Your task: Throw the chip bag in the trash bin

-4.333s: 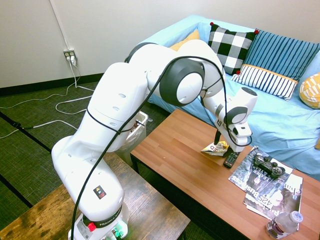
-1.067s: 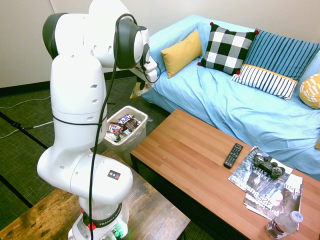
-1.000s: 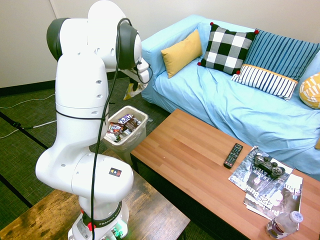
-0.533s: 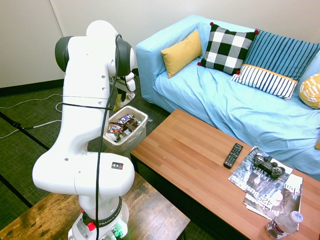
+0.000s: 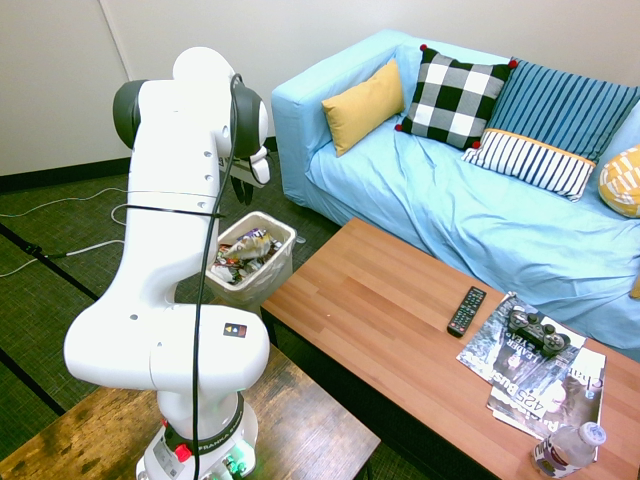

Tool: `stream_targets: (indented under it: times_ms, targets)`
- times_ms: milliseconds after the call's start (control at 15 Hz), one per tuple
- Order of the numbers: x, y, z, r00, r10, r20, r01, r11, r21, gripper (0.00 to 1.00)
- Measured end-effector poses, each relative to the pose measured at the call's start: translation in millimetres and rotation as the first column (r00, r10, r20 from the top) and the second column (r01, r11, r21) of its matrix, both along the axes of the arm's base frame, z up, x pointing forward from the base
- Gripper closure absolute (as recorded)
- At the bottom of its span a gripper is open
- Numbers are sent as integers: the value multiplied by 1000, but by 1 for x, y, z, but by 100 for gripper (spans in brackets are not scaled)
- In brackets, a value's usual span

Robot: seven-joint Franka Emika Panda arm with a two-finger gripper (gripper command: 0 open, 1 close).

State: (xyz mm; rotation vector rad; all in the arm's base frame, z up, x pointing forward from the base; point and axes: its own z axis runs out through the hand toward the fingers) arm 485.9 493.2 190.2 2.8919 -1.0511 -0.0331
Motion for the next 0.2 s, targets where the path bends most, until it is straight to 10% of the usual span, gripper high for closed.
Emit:
stream_targets:
  times_ms: [200]
  targets:
    - [1, 0, 1, 1000, 3, 1, -3, 1000, 0, 0]
